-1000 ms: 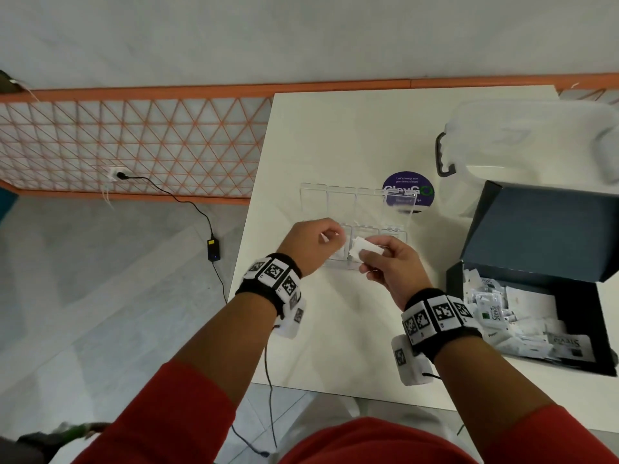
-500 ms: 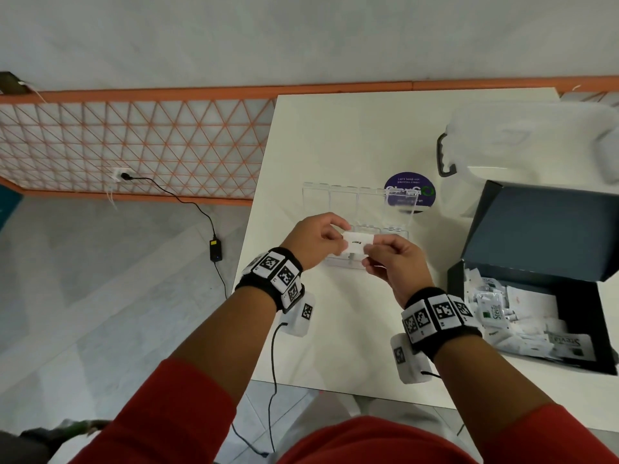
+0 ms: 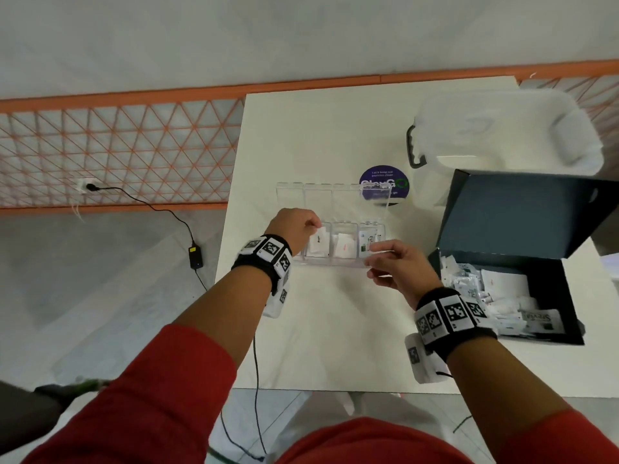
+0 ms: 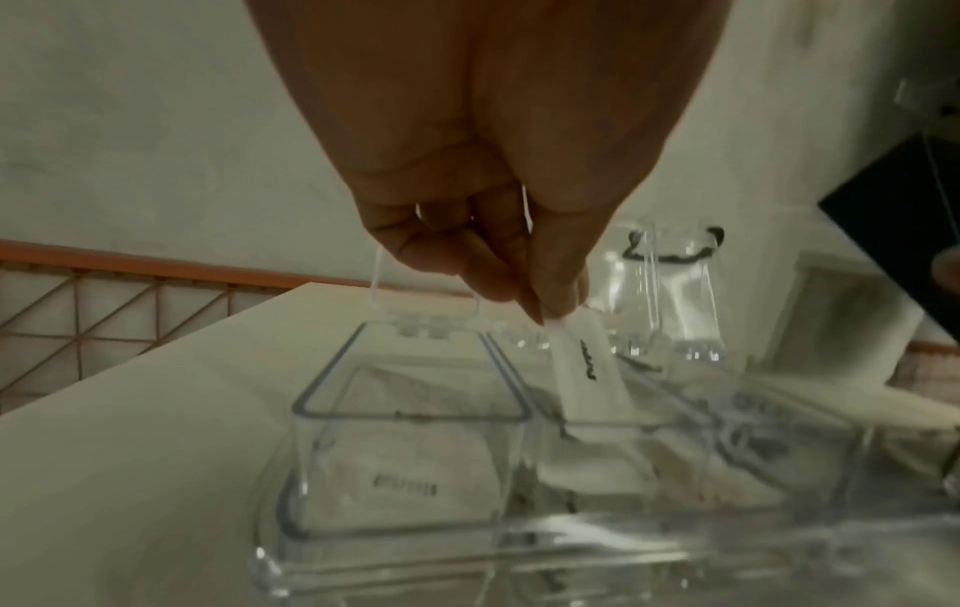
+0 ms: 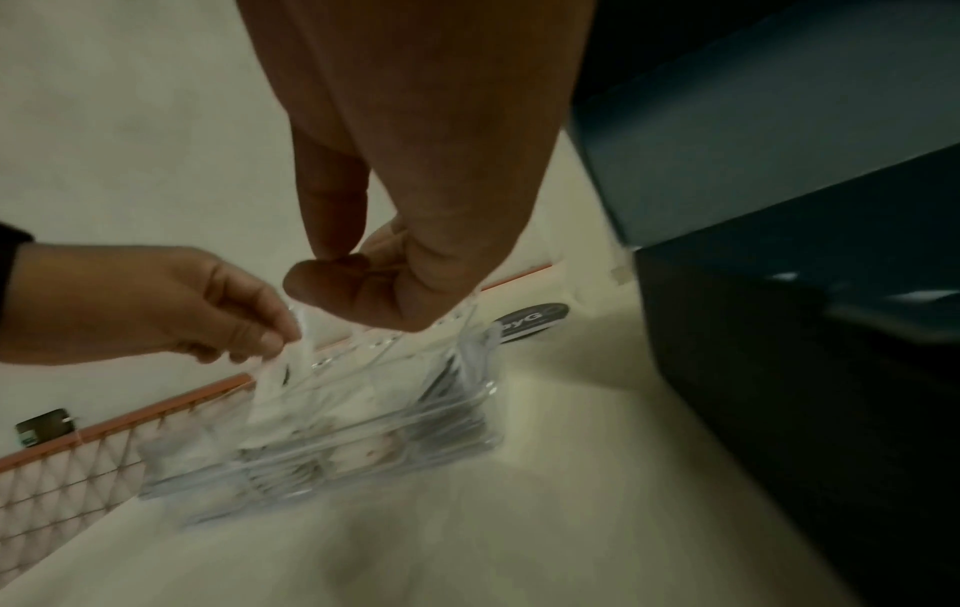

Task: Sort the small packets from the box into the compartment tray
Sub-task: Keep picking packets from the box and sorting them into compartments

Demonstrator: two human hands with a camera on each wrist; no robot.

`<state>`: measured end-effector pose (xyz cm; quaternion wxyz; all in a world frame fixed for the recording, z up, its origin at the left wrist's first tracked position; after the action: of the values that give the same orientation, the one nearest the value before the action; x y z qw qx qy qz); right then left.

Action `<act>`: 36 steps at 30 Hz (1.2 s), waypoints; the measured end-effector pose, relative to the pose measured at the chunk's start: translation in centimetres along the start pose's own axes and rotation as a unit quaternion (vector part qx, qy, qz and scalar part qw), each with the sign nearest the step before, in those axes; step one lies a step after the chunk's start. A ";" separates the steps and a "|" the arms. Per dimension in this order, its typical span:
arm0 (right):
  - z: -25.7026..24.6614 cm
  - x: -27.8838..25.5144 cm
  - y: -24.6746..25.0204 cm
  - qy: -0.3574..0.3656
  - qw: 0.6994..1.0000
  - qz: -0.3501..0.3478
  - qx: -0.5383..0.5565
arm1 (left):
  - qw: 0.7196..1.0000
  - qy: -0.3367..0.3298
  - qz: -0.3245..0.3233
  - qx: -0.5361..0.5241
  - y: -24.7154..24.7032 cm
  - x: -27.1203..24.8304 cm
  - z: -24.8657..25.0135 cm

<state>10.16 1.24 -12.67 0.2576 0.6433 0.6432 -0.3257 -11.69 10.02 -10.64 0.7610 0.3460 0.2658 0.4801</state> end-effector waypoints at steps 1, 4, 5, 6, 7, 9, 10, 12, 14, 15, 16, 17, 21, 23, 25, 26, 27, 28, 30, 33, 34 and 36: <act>-0.1 -0.1 1.0 0.002 1.000 0.009 0.010 | 1.000 -0.006 -0.017 0.020 -0.4 0.3 0.0; -0.3 -0.4 4.0 0.010 0.998 0.045 0.035 | 0.991 -0.025 -0.090 0.098 -1.8 0.8 0.3; -0.3 -0.5 4.9 0.012 0.998 0.054 0.041 | 0.985 -0.029 -0.111 0.126 -2.3 0.9 0.3; -0.2 -0.7 5.8 0.015 0.997 0.059 0.051 | 0.981 -0.030 -0.123 0.147 -2.7 1.0 0.4; -0.2 -0.8 6.7 0.019 0.996 0.063 0.062 | 0.979 -0.029 -0.125 0.161 -2.9 1.0 0.5; -0.3 -1.3 8.3 0.027 0.994 0.069 0.074 | 0.975 -0.038 -0.123 0.181 -3.3 1.0 0.7; -0.3 -1.6 9.2 0.030 0.994 0.073 0.074 | 0.972 -0.046 -0.127 0.193 -3.4 0.9 0.8; -0.5 -2.2 10.7 0.032 0.993 0.083 0.072 | 0.967 -0.053 -0.135 0.209 -3.5 0.7 0.9; -0.6 -2.8 12.1 0.029 0.992 0.096 0.075 | 0.973 -0.057 -0.117 0.193 -3.2 0.6 0.9; -0.6 -3.1 12.9 0.026 0.991 0.103 0.076 | 0.978 -0.059 -0.094 0.174 -3.1 0.7 1.0; -0.7 -3.3 13.7 0.022 0.991 0.108 0.076 | 0.984 -0.070 -0.066 0.153 -2.9 0.7 1.4; -0.8 -3.4 14.5 0.017 0.990 0.112 0.079 | 0.985 -0.093 -0.040 0.137 -2.8 0.7 2.1; -1.2 -3.5 17.6 -0.010 0.990 0.119 0.078 | 0.955 -0.261 -0.045 0.132 -4.6 0.4 7.8; -1.1 -3.2 19.0 -0.033 0.990 0.126 0.052 | 0.935 -0.325 -0.065 0.127 -6.5 0.2 10.6; -0.9 -2.7 20.2 -0.057 0.989 0.135 0.024 | 0.925 -0.349 -0.081 0.123 -8.6 -0.1 12.7; -0.7 -2.3 20.6 -0.069 0.988 0.139 0.007 | 0.924 -0.348 -0.095 0.126 -9.6 -0.2 13.6; -0.4 -2.1 21.0 -0.083 0.986 0.143 -0.011 | 0.924 -0.341 -0.113 0.131 -10.8 -0.3 14.2; -0.2 -1.8 21.3 -0.097 0.984 0.148 -0.033 | 0.924 -0.332 -0.135 0.136 -11.8 -0.4 14.8; 0.2 -1.3 22.1 -0.119 0.977 0.157 -0.086 | 0.921 -0.312 -0.177 0.151 -13.8 -0.4 15.7; -0.1 -0.9 22.7 -0.132 0.950 0.164 -0.232 | 0.925 -0.271 -0.210 0.164 -16.2 -0.5 16.1; -0.2 -0.5 22.8 -0.138 0.930 0.159 -0.302 | 0.929 -0.257 -0.214 0.158 -16.8 -0.6 16.1; -0.2 -0.2 23.0 -0.157 0.883 0.153 -0.415 | 0.941 -0.237 -0.206 0.126 -17.8 -0.9 15.8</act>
<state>33.12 0.34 -14.43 0.6447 0.5087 0.5646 -0.0824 9.34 -0.40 -14.66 0.8342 0.4806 0.2022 0.1794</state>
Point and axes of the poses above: each hand's wrist, its own x-axis towards the middle knuckle, its own y-axis out of the back of the hand, z = x × y, the point moved 4 cm from there along x, towards the middle knuckle, and after that the axes turned 15 degrees about -y, right-handed, at the moved point
